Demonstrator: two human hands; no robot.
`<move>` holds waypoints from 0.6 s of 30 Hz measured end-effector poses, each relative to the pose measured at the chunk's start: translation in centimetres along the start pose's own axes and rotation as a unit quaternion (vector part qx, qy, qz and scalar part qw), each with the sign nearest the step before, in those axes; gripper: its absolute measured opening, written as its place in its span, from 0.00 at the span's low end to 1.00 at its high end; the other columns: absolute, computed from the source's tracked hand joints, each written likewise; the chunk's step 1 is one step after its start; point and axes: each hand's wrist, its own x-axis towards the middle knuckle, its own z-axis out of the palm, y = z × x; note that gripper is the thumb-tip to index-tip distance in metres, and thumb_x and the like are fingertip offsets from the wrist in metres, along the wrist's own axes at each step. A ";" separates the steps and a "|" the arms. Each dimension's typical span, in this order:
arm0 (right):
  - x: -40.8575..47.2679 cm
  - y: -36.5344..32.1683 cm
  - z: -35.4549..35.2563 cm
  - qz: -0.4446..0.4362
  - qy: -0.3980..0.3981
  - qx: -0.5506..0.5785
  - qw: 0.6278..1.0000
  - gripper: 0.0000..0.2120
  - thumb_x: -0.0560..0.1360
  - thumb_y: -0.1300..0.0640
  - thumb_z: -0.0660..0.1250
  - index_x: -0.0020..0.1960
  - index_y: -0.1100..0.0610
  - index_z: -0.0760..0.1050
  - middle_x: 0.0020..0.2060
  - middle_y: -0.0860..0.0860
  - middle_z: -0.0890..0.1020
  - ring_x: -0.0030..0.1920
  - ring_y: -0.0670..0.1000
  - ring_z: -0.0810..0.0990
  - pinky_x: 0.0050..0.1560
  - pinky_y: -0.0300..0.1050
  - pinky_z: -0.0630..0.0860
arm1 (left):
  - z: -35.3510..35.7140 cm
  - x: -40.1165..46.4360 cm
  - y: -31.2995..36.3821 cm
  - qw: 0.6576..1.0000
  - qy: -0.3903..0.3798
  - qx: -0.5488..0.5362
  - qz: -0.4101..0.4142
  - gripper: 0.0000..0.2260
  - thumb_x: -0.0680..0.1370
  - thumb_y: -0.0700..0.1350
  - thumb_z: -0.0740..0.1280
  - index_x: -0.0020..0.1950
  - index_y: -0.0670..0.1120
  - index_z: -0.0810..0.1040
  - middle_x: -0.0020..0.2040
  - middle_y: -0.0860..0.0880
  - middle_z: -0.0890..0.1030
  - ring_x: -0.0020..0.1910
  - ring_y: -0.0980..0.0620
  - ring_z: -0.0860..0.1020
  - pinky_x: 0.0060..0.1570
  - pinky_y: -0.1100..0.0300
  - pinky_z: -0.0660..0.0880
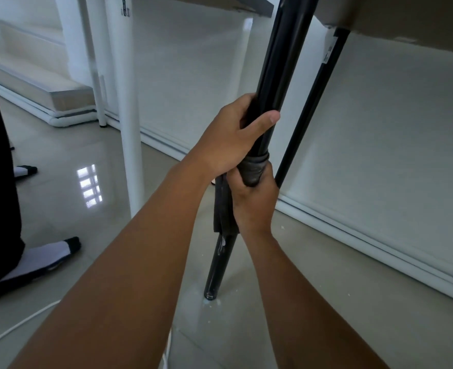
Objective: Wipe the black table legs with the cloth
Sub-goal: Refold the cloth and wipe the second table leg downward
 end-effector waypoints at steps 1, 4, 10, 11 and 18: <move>-0.9 1.0 -0.1 0.011 -0.005 0.001 1.000 0.11 0.73 0.53 0.74 0.53 0.51 0.77 0.41 0.43 0.85 0.40 0.43 0.85 0.40 0.33 0.79 | 0.0 0.0 0.0 1.000 0.000 0.002 -0.001 0.18 0.80 0.54 0.67 0.67 0.47 0.78 0.55 0.53 0.85 0.55 0.59 0.84 0.60 0.55 0.80; -3.7 3.9 -0.4 0.069 -0.014 0.008 0.997 0.11 0.72 0.56 0.75 0.52 0.49 0.78 0.40 0.40 0.86 0.39 0.41 0.85 0.38 0.32 0.78 | 0.1 -0.3 -0.4 1.000 -0.006 0.021 -0.006 0.18 0.81 0.54 0.67 0.68 0.47 0.77 0.56 0.54 0.85 0.55 0.60 0.83 0.59 0.58 0.79; -4.6 5.0 -1.2 0.105 -0.052 -0.032 0.993 0.13 0.72 0.57 0.77 0.49 0.45 0.76 0.39 0.30 0.83 0.39 0.33 0.83 0.36 0.25 0.75 | 0.1 -1.7 -2.6 0.998 -0.041 0.035 -0.033 0.13 0.80 0.53 0.68 0.64 0.53 0.77 0.55 0.56 0.84 0.54 0.62 0.83 0.58 0.60 0.79; -4.2 4.4 -1.2 0.093 -0.047 -0.035 0.994 0.13 0.72 0.57 0.77 0.49 0.44 0.76 0.39 0.29 0.83 0.40 0.32 0.83 0.36 0.23 0.74 | 0.0 -1.7 -2.6 0.998 -0.044 0.033 -0.034 0.13 0.80 0.53 0.69 0.63 0.53 0.77 0.56 0.56 0.84 0.54 0.62 0.83 0.59 0.59 0.79; -1.6 2.3 -0.5 0.038 -0.017 -0.001 0.999 0.13 0.72 0.53 0.75 0.54 0.55 0.78 0.42 0.45 0.86 0.41 0.44 0.86 0.41 0.33 0.80 | -0.1 -1.4 -2.7 0.996 -0.064 0.003 -0.064 0.13 0.79 0.52 0.71 0.61 0.50 0.80 0.53 0.54 0.86 0.53 0.60 0.84 0.56 0.62 0.80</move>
